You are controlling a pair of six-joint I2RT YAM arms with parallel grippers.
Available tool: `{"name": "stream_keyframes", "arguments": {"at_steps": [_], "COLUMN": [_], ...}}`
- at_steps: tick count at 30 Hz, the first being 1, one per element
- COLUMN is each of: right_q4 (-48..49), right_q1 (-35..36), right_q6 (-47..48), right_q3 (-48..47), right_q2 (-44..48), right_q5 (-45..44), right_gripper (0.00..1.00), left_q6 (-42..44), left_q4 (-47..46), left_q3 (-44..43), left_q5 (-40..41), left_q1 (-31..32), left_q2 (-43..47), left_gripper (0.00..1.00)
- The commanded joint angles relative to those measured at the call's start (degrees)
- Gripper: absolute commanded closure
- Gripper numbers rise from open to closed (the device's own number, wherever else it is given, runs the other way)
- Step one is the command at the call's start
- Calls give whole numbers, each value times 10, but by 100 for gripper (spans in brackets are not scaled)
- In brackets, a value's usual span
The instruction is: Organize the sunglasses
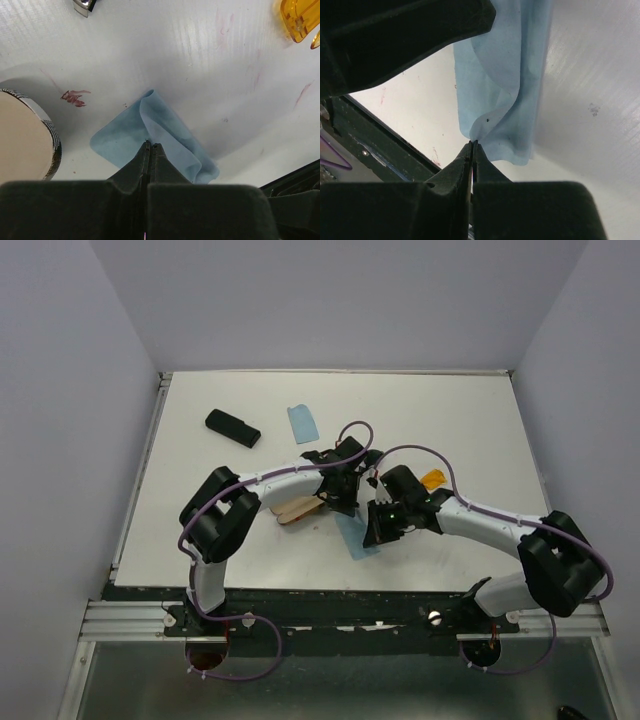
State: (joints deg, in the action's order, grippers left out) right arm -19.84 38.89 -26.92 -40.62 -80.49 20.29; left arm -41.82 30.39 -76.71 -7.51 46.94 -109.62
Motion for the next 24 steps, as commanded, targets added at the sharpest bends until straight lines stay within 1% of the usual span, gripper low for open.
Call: {"name": "stream_keyframes", "arguments": {"at_steps": [1, 9, 14, 24], "right_q4": [18, 22, 12, 11], "right_q1": [6, 16, 20, 28], "right_q6": [2, 0, 3, 5], "right_q3": [6, 4, 2, -2], "right_q2": [-12, -23, -27, -39], "right_q5": [15, 22, 19, 26], "right_gripper": [89, 88, 85, 84], "left_q6": [7, 5, 5, 4], "left_q4": [15, 27, 30, 39], "left_q3": [5, 9, 10, 9], "left_q5": [18, 33, 36, 47], "left_q1": [-3, -4, -5, -7], "left_q2": [16, 20, 18, 19], "left_gripper": [100, 100, 100, 100]}}
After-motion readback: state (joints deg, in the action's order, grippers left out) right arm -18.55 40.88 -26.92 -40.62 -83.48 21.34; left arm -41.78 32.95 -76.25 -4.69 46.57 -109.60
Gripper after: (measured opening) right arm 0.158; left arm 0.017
